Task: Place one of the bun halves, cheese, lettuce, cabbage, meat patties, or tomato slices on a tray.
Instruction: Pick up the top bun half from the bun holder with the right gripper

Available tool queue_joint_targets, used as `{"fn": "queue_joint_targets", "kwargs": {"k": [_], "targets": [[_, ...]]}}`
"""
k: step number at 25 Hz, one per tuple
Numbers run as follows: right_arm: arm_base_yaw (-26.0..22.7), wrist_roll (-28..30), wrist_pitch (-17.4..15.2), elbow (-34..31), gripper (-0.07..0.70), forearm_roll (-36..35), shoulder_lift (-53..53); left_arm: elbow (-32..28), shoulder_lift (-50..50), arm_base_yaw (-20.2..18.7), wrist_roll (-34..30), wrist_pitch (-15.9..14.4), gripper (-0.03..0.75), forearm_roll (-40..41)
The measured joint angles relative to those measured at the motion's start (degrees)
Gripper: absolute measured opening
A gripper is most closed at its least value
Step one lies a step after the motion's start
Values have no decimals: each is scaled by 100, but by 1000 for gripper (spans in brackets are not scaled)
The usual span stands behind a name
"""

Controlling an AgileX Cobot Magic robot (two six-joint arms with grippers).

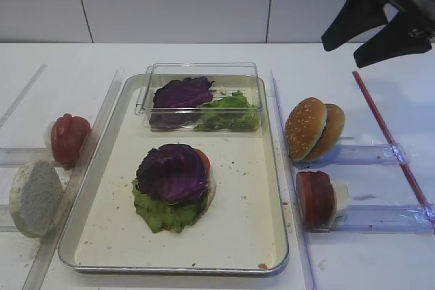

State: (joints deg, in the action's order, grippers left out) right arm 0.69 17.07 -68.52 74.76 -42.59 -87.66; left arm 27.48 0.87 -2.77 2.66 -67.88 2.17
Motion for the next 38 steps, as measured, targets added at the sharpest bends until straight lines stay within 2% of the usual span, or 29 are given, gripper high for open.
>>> {"fn": "queue_joint_targets", "kwargs": {"k": [5,15,26,38], "targets": [[0,16,0,286,436,-13,-505,0,0,0,0,0,428,0],[0,25,0,297,436,-97,-1349,0,0,0,0,0,428,0],[10,166,46,309,436,-255,-1599,0,0,0,0,0,428,0],[422,187,259,332,436,-220,-1917,0,0,0,0,0,428,0]]}}
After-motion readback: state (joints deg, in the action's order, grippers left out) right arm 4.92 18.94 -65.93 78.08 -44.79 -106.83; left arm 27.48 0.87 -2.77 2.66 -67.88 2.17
